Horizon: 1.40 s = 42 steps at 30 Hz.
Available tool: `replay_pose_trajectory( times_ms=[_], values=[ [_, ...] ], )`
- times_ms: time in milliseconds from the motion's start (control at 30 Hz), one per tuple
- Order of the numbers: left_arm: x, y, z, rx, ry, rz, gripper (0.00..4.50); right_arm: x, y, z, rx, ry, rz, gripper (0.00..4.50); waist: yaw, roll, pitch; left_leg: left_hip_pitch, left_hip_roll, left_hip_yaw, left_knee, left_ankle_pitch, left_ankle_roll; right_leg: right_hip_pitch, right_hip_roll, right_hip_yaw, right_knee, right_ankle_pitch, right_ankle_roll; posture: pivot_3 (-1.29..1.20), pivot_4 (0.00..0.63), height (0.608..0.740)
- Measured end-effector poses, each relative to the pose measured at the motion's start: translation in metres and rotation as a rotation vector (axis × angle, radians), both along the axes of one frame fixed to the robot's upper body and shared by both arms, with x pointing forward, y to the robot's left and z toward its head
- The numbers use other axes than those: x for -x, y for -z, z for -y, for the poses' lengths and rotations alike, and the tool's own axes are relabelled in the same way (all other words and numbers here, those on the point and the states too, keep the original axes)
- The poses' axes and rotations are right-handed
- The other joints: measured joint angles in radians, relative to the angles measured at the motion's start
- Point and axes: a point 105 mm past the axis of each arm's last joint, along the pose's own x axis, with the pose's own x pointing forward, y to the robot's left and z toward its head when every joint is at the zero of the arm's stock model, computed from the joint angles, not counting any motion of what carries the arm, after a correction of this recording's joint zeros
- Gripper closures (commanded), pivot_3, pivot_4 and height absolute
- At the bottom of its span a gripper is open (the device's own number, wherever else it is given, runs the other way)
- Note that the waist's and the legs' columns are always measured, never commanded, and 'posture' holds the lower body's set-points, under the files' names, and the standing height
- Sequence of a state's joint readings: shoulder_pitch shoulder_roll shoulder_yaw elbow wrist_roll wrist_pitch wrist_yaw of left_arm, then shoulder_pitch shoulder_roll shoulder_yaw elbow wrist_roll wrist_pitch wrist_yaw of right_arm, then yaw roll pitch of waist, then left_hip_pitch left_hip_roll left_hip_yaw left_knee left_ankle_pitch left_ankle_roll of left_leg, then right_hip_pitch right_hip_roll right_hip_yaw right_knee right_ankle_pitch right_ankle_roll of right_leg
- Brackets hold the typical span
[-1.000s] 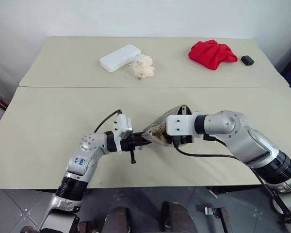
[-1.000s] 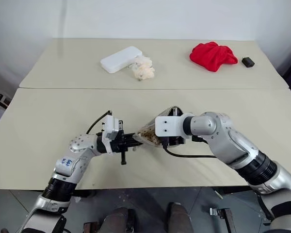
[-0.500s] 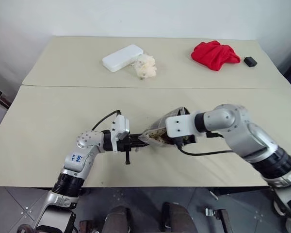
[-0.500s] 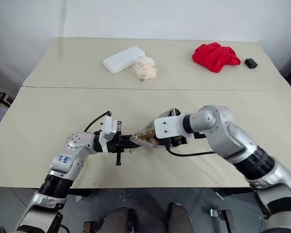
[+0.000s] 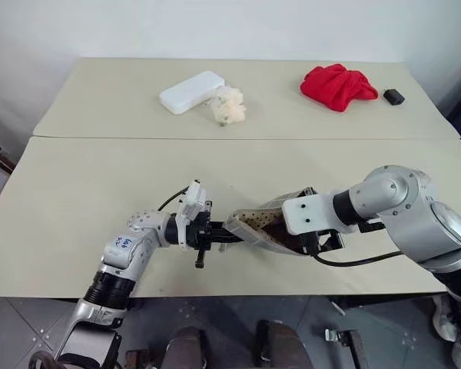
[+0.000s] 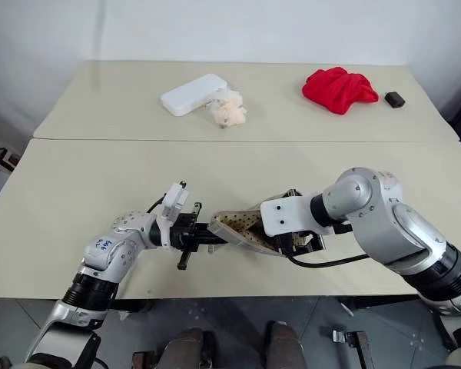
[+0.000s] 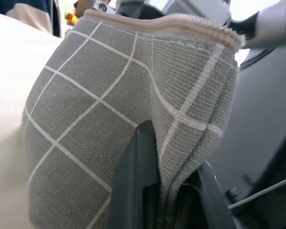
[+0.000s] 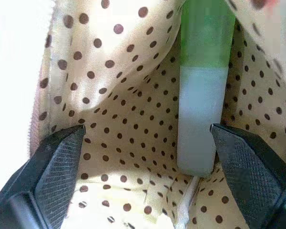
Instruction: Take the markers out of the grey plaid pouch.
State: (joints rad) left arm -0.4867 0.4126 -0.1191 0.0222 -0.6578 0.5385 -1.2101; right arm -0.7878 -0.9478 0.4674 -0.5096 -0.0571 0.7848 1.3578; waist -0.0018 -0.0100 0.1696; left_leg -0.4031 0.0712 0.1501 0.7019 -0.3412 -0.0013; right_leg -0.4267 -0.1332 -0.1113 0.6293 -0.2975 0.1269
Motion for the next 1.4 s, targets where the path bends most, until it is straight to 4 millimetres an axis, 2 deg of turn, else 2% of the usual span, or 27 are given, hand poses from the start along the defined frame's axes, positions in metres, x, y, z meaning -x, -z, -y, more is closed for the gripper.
replay_pose_trajectory(
  times_ms=[133,233,400,500,667,900,1167,1267,1400],
  values=[
    [-0.012,-0.009,-0.011,0.040,-0.065,-0.001,4.50,-0.007,-0.010,-0.010,-0.066,0.069,0.010,0.07,-0.001,0.000,0.000,0.000,0.000,0.000,0.000,0.000,0.000,0.000,0.000,0.000,0.000,0.000,0.000,0.00,0.150,0.740],
    [-0.023,-0.002,-0.019,0.045,-0.120,-0.025,4.50,-0.016,-0.017,-0.022,-0.079,0.084,0.047,0.07,-0.003,0.000,0.000,0.000,0.000,0.001,0.000,0.000,0.000,0.000,0.000,0.000,0.000,0.000,0.000,0.00,0.150,0.740],
    [-0.030,0.011,-0.024,0.014,-0.162,-0.055,4.50,-0.024,-0.018,-0.029,-0.099,0.124,0.037,0.07,-0.001,0.000,0.000,0.000,0.000,0.001,0.000,0.000,0.000,0.000,0.000,0.000,0.000,0.000,0.000,0.00,0.150,0.740],
    [-0.029,0.018,-0.025,-0.016,-0.163,-0.050,4.50,-0.024,-0.015,-0.031,-0.119,0.152,-0.004,0.07,-0.002,0.000,0.000,0.000,0.000,0.001,0.000,0.000,0.000,0.000,0.000,0.000,0.000,0.000,0.000,0.00,0.150,0.740],
    [-0.026,0.024,-0.022,-0.041,-0.144,-0.044,4.50,-0.034,-0.009,-0.038,-0.120,0.149,0.044,0.07,-0.005,0.000,0.000,0.000,0.000,0.001,0.000,0.000,-0.001,0.000,0.000,0.000,0.001,0.000,0.000,0.00,0.150,0.740],
    [-0.025,0.026,-0.021,-0.050,-0.135,-0.047,4.50,-0.042,0.004,-0.043,0.051,0.007,0.166,0.07,-0.018,0.000,0.000,0.001,0.000,0.001,0.000,0.000,-0.001,0.000,0.000,0.000,0.001,0.000,0.000,0.00,0.150,0.740],
    [-0.024,0.028,-0.021,-0.059,-0.129,-0.058,4.50,-0.050,0.016,-0.047,0.105,-0.045,0.130,0.07,-0.027,0.000,0.000,0.001,0.000,0.001,0.000,0.001,-0.001,0.000,0.000,0.000,0.002,0.000,0.000,0.00,0.150,0.740],
    [-0.024,0.028,-0.021,-0.062,-0.130,-0.060,4.50,-0.054,0.020,-0.048,0.115,-0.063,0.130,0.60,-0.028,0.000,0.000,0.002,0.000,0.001,0.000,0.001,-0.001,0.000,0.000,0.000,0.003,0.000,0.000,0.00,0.150,0.740],
    [-0.024,0.029,-0.021,-0.063,-0.130,-0.064,4.50,-0.058,0.025,-0.046,0.136,-0.087,0.148,1.81,-0.028,0.000,0.000,0.002,0.000,0.001,0.000,0.001,-0.001,0.000,0.000,0.000,0.003,0.000,0.000,0.00,0.150,0.740]
  ],
)
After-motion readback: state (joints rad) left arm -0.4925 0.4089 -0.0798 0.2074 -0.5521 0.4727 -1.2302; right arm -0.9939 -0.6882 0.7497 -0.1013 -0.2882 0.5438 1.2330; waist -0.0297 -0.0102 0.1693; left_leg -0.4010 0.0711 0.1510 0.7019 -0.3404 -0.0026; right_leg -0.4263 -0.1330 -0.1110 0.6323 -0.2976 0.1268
